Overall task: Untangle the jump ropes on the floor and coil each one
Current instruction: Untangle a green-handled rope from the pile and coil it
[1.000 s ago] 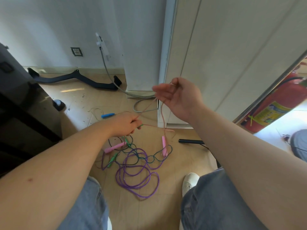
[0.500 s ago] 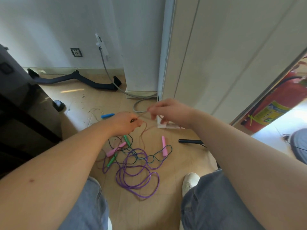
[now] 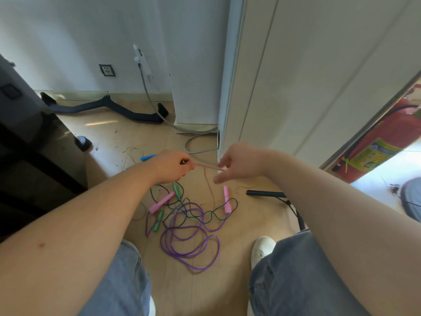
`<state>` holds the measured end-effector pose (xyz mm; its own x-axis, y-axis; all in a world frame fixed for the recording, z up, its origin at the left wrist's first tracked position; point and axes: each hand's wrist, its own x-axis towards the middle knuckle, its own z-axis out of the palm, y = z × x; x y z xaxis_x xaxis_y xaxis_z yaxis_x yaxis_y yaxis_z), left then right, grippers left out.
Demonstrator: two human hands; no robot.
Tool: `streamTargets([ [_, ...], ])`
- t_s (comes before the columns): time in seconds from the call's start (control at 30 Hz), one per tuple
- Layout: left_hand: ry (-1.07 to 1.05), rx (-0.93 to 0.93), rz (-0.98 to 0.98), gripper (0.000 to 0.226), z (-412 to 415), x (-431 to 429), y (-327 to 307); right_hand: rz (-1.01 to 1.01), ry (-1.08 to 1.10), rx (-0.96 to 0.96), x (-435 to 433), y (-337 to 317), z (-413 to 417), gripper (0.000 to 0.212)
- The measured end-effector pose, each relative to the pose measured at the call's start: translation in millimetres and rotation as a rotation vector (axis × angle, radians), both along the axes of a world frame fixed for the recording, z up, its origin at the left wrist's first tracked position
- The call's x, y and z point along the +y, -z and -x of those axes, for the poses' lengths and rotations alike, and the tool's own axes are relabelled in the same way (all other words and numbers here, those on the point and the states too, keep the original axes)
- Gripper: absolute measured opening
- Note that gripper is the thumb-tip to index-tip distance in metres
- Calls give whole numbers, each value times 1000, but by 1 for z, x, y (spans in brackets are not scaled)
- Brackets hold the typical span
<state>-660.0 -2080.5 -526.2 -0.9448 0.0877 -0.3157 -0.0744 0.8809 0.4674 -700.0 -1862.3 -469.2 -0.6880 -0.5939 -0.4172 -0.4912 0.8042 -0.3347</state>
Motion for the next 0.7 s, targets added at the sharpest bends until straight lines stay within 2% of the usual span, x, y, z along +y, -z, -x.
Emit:
streamTargets([
  [0.07,14,8,12,24,0,1,-2,10,13,-46,-2,3,-2,25],
  [0.1,26,4,22,25,0,0,-2,105,66,-92,-2,3,-2,26],
  [0.2,40,-20,36,29,-1,0,-1,607,283,-405,-3,-3,-1,29],
  [0.3,17,-38,29,28,-2,1,-1,1042,311,-683,-8,-8,0,32],
  [0.37,24,-40,44,27,-2,1,-1,1213,291,-781,-12,-14,1,33],
  [0.43,15,-39,32,25,-2,0,-2,1280,341,-847,-12,-18,0,33],
  [0.47,10,-35,26,25,-2,-1,-2,1244,372,-819,-12,-17,-2,33],
  [0.5,9,-27,26,26,-2,-2,-3,1128,384,-703,-12,-15,-3,34],
  [0.53,8,-15,27,27,-2,-2,-4,915,351,-505,-10,-12,-5,36],
  [0.6,-3,19,12,26,-1,-1,-5,325,159,-72,-11,0,-6,44],
  [0.63,-12,34,-3,26,-1,-1,-6,90,66,69,-13,8,-8,47],
  [0.67,-21,47,-14,25,-1,0,-7,-26,37,137,-16,13,-9,47],
  [0.7,-25,57,-19,26,-1,1,-7,-32,67,157,-19,14,-11,41],
])
